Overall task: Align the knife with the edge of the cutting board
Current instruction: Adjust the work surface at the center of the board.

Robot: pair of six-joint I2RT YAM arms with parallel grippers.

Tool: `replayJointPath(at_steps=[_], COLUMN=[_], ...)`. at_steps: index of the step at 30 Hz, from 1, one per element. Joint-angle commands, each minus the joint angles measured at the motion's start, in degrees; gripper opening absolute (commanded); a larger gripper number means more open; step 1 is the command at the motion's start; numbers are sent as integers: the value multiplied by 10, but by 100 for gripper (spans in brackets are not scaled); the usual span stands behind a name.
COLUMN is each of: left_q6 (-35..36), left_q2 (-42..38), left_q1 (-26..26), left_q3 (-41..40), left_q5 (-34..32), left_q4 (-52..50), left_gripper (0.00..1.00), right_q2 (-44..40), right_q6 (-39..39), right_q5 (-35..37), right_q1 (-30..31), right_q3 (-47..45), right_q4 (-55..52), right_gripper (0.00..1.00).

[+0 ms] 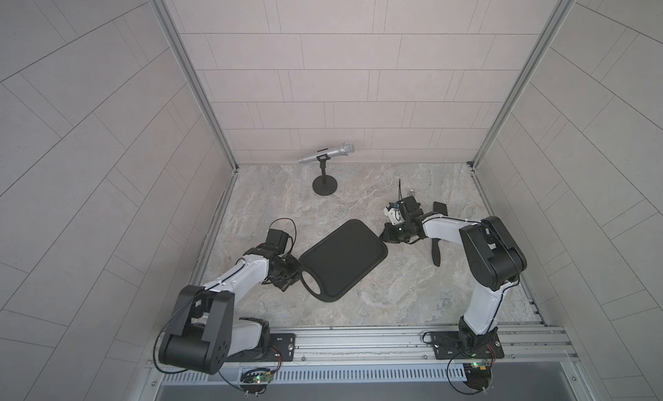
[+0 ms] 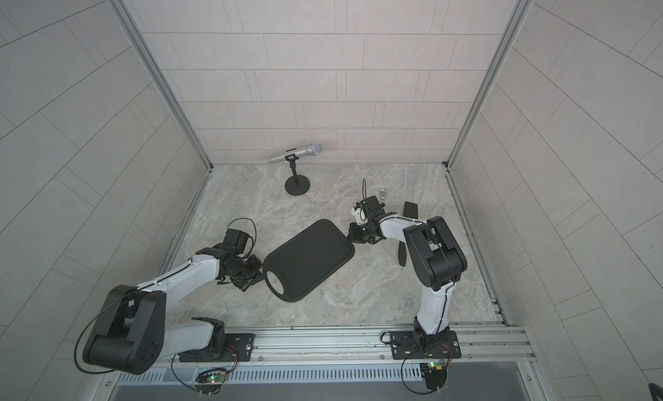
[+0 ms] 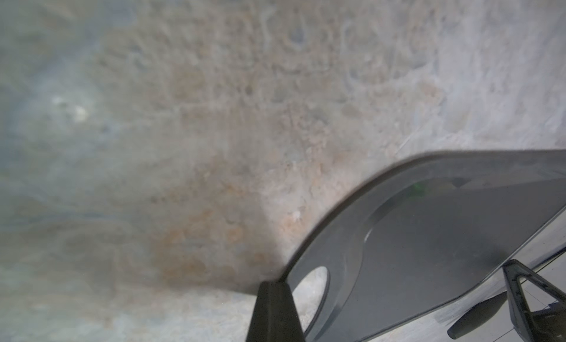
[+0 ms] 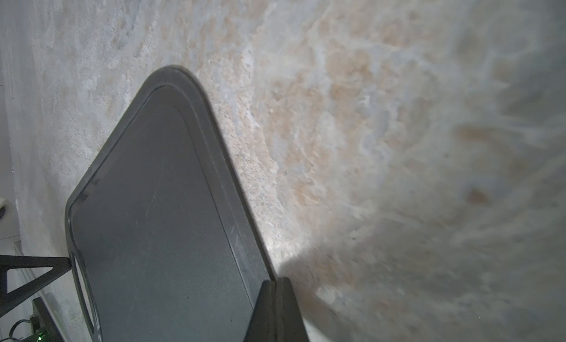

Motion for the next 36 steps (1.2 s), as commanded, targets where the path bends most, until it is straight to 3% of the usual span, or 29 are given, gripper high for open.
replayJointPath(at_steps=[1, 20, 36], left_q6=[15, 19, 53], left_q2=[49, 204, 316], left_q1=[-1, -4, -18], left_q3=[1, 134, 275], left_q5=[-11, -16, -40], left_q4=[22, 22, -36], left_gripper=[0, 0, 0], right_q2=[0, -99, -145], right_q6=[8, 45, 88], right_q5=[16, 23, 10], right_q1=[8, 8, 33], right_q3=[-40, -160, -241], right_q4=[-37, 3, 41], right_gripper=[0, 0, 0])
